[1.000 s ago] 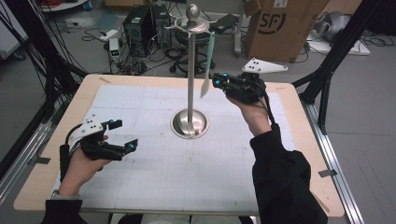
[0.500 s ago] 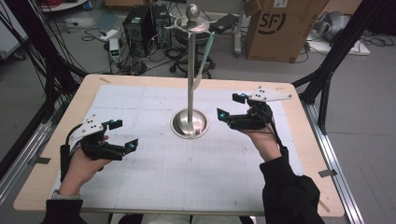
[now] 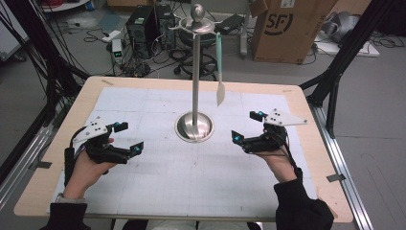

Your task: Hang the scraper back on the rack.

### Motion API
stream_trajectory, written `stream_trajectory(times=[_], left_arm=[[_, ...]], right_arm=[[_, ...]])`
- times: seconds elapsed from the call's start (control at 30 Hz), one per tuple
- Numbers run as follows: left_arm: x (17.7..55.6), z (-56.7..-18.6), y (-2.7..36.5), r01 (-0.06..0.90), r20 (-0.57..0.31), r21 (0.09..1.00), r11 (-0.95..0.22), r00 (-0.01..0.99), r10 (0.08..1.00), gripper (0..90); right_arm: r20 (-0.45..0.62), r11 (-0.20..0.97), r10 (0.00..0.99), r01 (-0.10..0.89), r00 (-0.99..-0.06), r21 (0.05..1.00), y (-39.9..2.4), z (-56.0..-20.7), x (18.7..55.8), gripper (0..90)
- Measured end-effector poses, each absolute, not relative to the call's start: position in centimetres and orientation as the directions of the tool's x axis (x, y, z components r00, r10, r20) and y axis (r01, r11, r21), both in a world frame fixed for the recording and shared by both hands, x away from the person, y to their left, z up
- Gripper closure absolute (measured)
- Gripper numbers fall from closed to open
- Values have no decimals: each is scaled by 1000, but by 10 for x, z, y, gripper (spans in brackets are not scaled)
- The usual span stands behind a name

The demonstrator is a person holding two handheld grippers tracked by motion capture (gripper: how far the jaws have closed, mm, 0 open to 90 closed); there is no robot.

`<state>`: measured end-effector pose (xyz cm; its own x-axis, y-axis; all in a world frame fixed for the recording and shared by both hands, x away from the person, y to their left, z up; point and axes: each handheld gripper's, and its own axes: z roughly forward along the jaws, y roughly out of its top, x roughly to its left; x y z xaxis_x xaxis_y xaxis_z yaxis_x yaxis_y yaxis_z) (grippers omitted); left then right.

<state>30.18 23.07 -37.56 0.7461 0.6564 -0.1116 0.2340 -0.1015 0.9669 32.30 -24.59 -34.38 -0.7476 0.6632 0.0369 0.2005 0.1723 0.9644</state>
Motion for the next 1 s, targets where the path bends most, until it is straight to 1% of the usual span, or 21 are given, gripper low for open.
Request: stream_trajectory(times=[0.2, 0.3, 0.4, 0.47, 0.57, 0.7, 0.87, 1.0], left_arm=[[308, -382, 224, 229, -98, 967, -115, 744, 661, 17], [311, -386, 220, 224, -89, 967, -119, 738, 668, 17], [313, -387, 220, 225, -89, 967, -120, 739, 668, 17], [314, -388, 220, 223, -93, 968, -112, 738, 669, 17], [317, -391, 221, 248, -96, 961, -124, 719, 688, 17], [323, -397, 225, 314, -126, 938, -146, 701, 702, 17], [324, -399, 223, 306, -111, 938, -163, 709, 696, 17], [324, -400, 222, 306, -104, 936, -173, 711, 695, 17]], right_arm=[[56, 158, 674, 218, -737, 963, -271, -365, 312, 3], [64, 130, 678, 205, -733, 970, -286, -374, 306, 3], [74, 133, 698, 230, -713, 964, -300, -379, 304, 3], [93, 106, 707, 236, -701, 966, -310, -385, 302, 3], [98, 118, 709, 254, -698, 960, -325, -398, 301, 3], [145, 84, 725, 295, -673, 952, -344, -418, 303, 3], [168, 64, 748, 322, -642, 945, -350, -426, 305, 3], [164, 63, 755, 319, -635, 946, -348, -427, 305, 3]])
